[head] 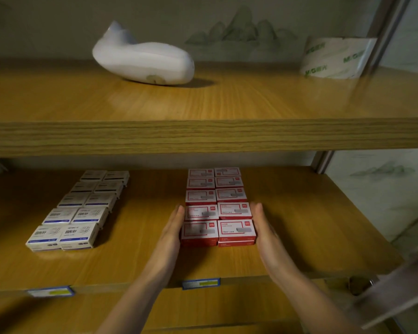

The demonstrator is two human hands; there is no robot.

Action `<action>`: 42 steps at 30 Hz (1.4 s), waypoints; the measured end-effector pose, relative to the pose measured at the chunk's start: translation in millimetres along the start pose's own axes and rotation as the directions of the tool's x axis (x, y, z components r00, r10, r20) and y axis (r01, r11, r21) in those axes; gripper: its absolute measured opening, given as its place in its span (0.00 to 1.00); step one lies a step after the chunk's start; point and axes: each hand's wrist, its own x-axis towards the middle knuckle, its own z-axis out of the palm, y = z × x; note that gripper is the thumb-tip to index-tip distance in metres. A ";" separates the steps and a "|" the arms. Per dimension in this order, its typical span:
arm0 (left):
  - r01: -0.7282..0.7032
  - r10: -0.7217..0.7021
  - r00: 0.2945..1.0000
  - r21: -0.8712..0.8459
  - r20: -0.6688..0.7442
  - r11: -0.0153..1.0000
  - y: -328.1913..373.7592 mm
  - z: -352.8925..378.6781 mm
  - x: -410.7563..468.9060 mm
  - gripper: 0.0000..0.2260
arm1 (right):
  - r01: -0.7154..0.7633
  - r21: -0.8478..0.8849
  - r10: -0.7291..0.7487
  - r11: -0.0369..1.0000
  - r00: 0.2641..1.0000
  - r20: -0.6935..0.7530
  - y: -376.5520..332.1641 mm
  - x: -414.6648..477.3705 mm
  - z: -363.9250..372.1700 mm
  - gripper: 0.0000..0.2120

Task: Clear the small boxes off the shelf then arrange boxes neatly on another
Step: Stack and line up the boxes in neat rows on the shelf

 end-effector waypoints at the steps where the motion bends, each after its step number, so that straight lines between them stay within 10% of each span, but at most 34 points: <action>1: -0.001 0.001 1.000 -0.017 -0.004 1.000 -0.7 1.9 0.3 0.39 | -0.009 0.000 0.009 1.000 1.000 0.002 -0.4 0.3 2.6 0.32; 9: 0.001 -0.001 1.000 -0.072 -0.011 0.997 1.9 3.2 1.7 0.19 | -0.035 0.089 0.038 0.995 0.999 -0.030 -2.1 3.3 3.0 0.22; 13: -0.063 0.060 0.998 -0.082 -0.035 0.995 15.0 1.5 11.7 0.18 | -0.035 0.184 0.049 0.982 0.996 -0.072 -9.9 20.5 -3.0 0.38; 18: -0.081 0.087 0.993 -0.082 0.074 0.993 25.4 8.0 20.9 0.19 | -0.033 0.190 0.042 0.981 0.998 -0.046 -15.4 30.3 1.2 0.21; 42: -0.077 0.077 0.997 -0.004 0.026 0.997 25.4 0.3 77.4 0.18 | 0.024 -0.166 -0.031 0.986 0.999 -0.041 -30.9 78.6 -4.1 0.23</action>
